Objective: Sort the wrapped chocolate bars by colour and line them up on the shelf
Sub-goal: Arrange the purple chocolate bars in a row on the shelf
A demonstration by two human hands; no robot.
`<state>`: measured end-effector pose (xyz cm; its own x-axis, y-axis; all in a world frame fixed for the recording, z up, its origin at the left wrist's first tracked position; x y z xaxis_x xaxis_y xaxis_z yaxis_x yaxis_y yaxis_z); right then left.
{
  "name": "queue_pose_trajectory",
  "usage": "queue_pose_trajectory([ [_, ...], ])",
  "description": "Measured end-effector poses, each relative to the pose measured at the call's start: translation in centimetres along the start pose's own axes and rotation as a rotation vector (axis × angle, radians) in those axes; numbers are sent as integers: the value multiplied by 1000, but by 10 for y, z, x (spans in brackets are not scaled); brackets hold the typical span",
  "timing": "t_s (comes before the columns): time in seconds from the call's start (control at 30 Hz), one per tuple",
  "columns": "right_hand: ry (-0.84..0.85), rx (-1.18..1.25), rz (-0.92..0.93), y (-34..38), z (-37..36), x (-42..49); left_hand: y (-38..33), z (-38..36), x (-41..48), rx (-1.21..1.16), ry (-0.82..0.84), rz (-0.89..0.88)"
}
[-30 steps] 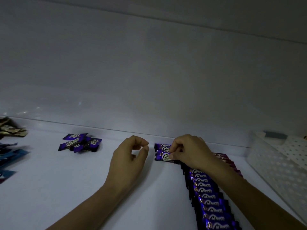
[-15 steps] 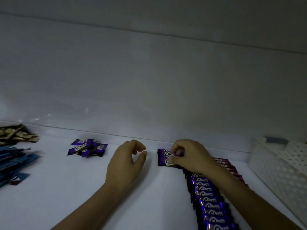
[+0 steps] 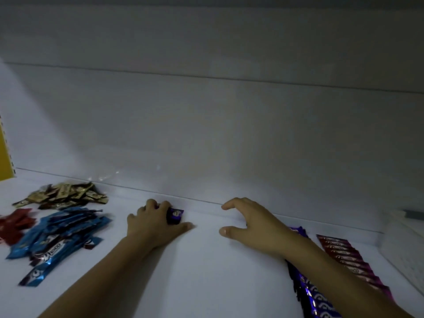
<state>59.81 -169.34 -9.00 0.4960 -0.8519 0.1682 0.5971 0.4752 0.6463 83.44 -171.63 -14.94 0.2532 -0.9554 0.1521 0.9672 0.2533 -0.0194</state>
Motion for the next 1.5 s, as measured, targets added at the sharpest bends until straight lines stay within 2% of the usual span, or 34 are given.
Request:
queue_pose_trajectory([
  [0.2,74,-149,-35,12,-36,24,-10,-6,7,-29,-108,-47],
  [0.33,94,-169,-177,14,-72,47,-12,-10,11,-60,-141,-82],
  [0.5,-296,178,-354,24,-101,78,-10,-11,12,-98,-169,-123],
  [0.53,-340,178,-364,25,-106,77,-10,-9,12,-105,-193,-132],
  [0.63,-392,86,-315,26,-113,69,-11,-6,7,-125,-278,-168],
  [0.7,-418,116,-292,22,-114,69,-13,-5,5,-129,-321,-175],
  [0.77,-440,187,-274,18,-113,69,-13,-2,3,-104,-354,-163],
  [0.87,-477,434,-278,14,-113,68,-10,1,7,-99,-364,-149],
  [1.03,-583,652,-291,12,-108,64,-1,4,10,-302,-318,-73],
  [1.23,-608,682,-278,14,-108,63,7,0,13,-595,-259,2],
  [1.3,-568,738,-272,15,-108,64,6,-1,16,-697,-231,1],
  [1.4,-458,888,-226,21,-108,64,-2,0,16,-956,-159,16],
  [1.5,-419,990,-231,26,-87,64,-18,5,6,-1391,-20,62],
])
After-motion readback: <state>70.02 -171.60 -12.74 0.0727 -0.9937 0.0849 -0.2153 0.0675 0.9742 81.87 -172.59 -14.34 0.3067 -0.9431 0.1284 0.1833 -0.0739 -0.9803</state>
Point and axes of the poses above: each hand's wrist, its own x-axis towards the middle knuckle, its own z-axis out of the back of the hand, y = z × x, the point moved 3 cm from there along x, towards the middle knuckle, and after that the axes turned 14 degrees about x, right-handed, at the moved point
